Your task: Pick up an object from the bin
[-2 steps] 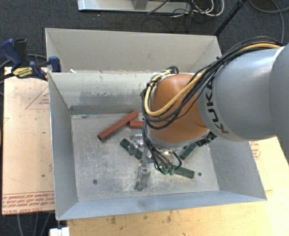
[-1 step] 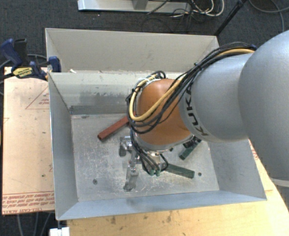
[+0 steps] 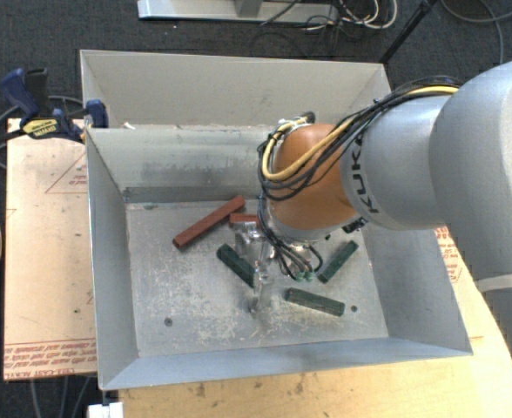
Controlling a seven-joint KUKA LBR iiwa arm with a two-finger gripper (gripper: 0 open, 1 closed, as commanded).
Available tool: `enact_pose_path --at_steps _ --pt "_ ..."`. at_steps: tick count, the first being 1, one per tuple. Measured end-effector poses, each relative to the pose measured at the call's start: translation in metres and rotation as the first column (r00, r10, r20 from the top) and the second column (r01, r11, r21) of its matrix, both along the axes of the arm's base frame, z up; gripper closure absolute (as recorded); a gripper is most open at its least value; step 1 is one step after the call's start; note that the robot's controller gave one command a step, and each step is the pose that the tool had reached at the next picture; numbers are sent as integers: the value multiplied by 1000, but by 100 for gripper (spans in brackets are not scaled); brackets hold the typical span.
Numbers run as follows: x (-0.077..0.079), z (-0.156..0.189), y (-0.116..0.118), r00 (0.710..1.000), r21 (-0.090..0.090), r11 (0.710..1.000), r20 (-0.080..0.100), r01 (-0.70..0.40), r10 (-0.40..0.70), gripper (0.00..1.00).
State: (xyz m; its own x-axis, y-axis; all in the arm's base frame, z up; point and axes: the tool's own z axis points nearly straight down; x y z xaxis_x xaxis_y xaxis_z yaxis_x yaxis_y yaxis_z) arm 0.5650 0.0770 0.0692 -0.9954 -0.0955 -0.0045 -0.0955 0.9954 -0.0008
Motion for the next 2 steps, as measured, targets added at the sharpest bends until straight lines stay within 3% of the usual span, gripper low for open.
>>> enact_pose_path --at_steps 1,2 --pt "-1 3 4 1000 3 1000 -2 -3 3 100" --pt "7 154 25 998 2 998 7 -59 59 100"
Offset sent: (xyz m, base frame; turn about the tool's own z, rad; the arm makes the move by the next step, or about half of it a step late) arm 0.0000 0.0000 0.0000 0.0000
